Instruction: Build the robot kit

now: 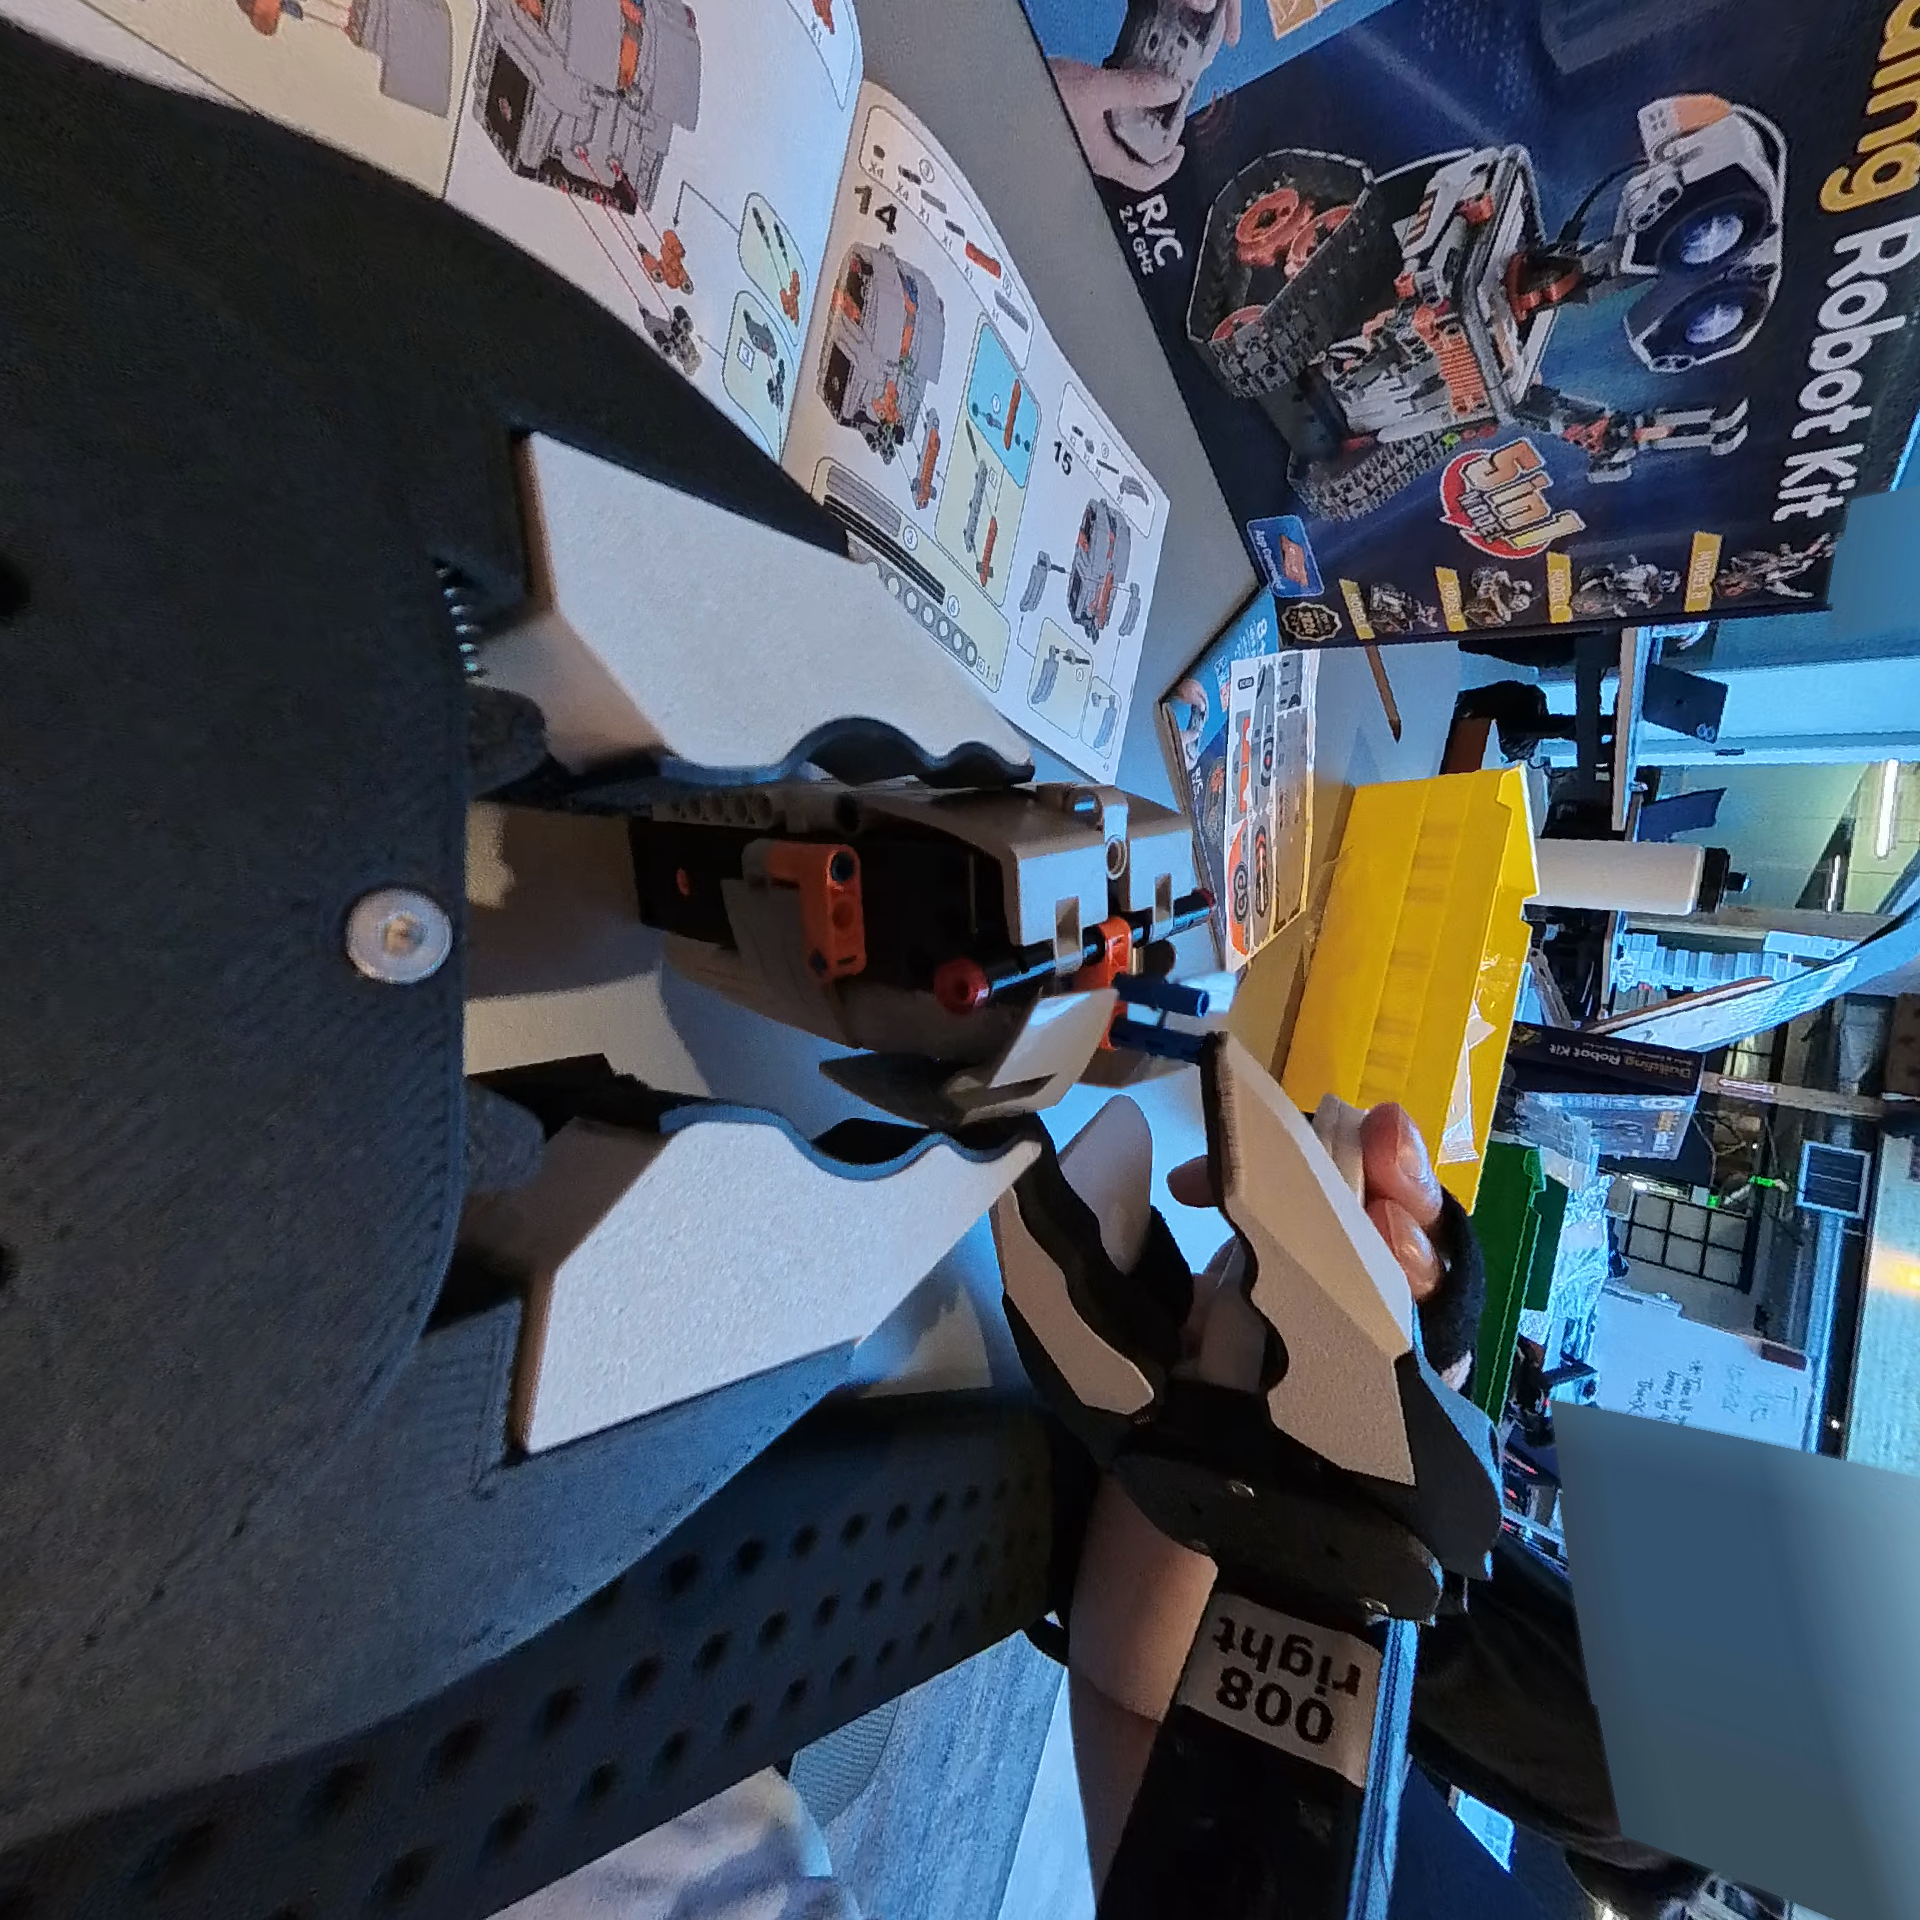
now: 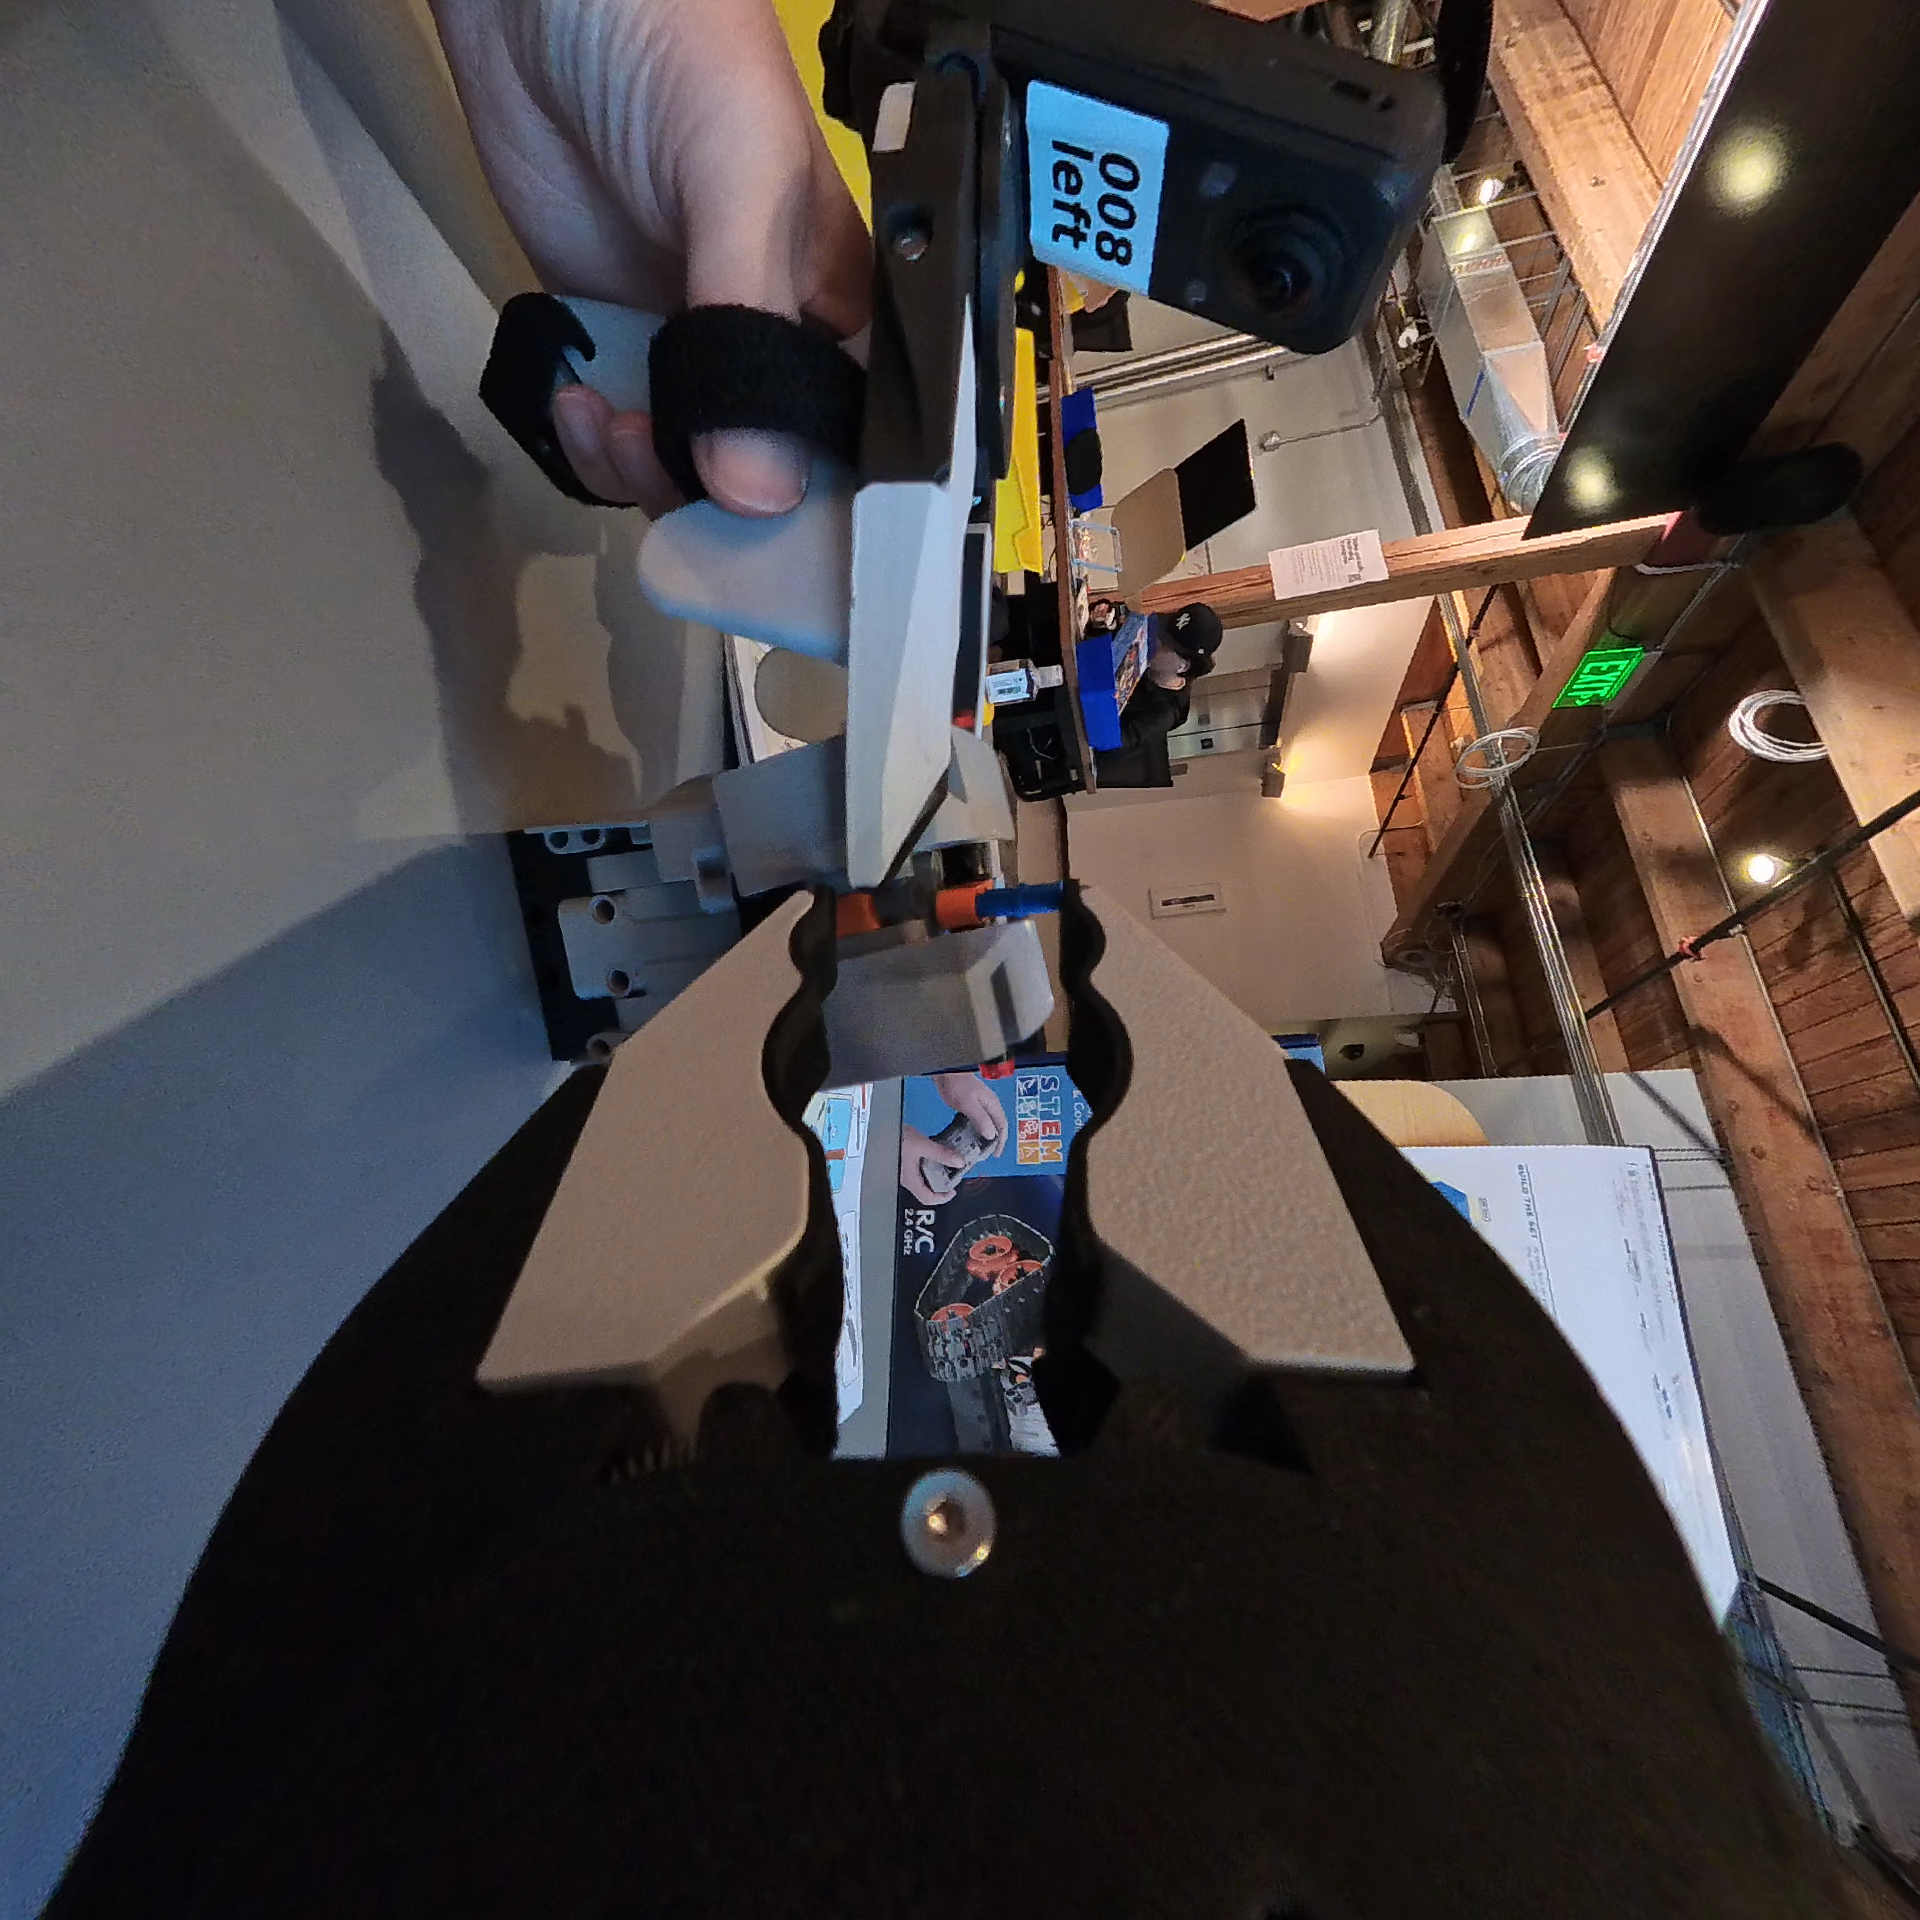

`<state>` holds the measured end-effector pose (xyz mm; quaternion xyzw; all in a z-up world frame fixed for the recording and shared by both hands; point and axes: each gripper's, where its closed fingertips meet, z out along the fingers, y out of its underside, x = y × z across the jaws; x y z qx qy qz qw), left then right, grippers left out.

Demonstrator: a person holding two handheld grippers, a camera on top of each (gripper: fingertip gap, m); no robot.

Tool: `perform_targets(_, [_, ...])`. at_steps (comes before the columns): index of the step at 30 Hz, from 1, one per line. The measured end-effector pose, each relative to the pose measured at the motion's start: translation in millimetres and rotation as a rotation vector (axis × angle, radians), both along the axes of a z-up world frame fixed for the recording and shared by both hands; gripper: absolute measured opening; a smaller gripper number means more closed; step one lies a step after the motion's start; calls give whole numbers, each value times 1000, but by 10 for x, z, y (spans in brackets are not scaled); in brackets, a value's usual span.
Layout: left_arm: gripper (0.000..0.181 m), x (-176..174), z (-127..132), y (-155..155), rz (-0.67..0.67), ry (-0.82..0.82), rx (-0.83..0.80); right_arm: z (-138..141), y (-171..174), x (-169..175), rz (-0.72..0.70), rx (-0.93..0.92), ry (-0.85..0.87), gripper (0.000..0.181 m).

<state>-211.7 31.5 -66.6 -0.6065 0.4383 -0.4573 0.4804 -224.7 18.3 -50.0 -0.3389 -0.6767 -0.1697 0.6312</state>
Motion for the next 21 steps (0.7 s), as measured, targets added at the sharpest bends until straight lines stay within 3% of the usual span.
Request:
perform_targets(6, [61, 2, 2, 13, 3, -8, 1, 14, -1, -22, -5, 12, 19, 41])
perform_targets(11, [61, 1, 3, 18, -2, -12, 1, 75, -1, -22, -11, 44, 62, 53])
perform_targets(21, [62, 1, -4, 11, 1, -8, 16, 77, 33, 16, -2, -82, 175, 53])
